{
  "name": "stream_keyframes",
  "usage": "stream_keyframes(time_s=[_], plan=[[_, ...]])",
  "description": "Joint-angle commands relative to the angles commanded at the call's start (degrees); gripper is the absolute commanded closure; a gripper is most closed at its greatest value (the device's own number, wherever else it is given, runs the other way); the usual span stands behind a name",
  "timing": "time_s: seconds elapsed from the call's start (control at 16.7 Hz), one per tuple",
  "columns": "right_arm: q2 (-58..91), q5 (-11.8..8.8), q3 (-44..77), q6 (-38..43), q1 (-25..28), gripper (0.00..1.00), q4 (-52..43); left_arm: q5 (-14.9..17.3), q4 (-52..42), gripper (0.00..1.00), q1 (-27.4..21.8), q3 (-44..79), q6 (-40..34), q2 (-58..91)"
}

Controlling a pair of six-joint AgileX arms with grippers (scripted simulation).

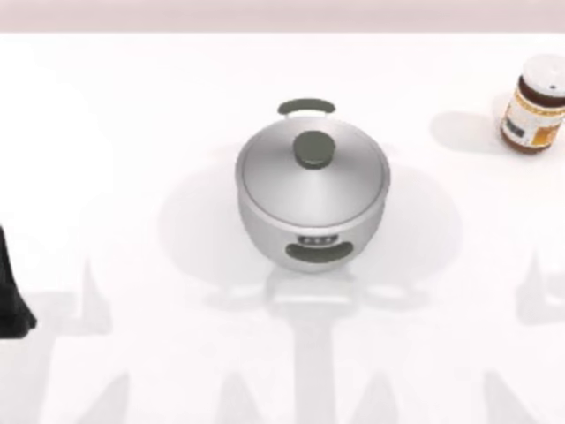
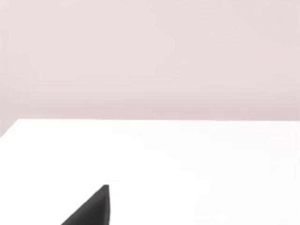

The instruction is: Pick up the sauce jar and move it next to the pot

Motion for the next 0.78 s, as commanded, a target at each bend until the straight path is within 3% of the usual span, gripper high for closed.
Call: stream_keyframes(time_s=[0.36,0.78], plan=[[25.6,-0.7,26.6,-4.2,-0.2,0.00,-15.2,0.0,0.0,0.00,0.0,0.0,0.0,0.0],[65.1,-1.8,70.0,-10.8,-0.5,0.00,-38.2,0.0,0.0,0.00,0.0,0.0,0.0,0.0]])
